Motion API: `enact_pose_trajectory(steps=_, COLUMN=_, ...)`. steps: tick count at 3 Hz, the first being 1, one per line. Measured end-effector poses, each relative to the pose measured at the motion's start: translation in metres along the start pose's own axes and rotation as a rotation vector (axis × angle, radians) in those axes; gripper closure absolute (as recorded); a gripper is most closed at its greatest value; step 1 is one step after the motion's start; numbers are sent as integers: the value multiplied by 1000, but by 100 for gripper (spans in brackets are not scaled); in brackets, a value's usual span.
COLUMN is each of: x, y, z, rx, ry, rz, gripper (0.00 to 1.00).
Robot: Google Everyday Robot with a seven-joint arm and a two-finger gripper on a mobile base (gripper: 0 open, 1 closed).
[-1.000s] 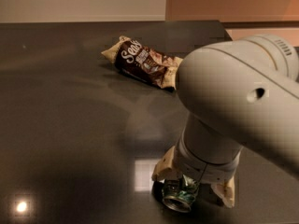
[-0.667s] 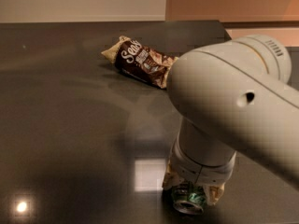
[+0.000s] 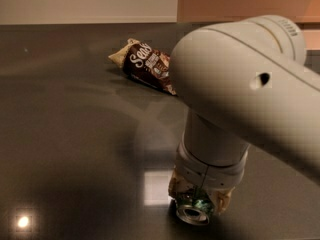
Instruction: Place green can upright
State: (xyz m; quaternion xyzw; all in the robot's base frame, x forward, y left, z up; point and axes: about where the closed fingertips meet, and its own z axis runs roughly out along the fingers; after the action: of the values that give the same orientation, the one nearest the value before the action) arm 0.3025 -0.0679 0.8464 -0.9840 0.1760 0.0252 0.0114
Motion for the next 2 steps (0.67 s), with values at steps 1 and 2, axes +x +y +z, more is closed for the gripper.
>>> enact_pose_trajectory(steps=1, x=23, y=-30, z=-51, rx=70, ry=-115, rz=234, gripper=100)
enact_pose_trajectory(steps=2, x=40, y=-42, z=-68, rx=115, ry=-214, rz=418, gripper=100)
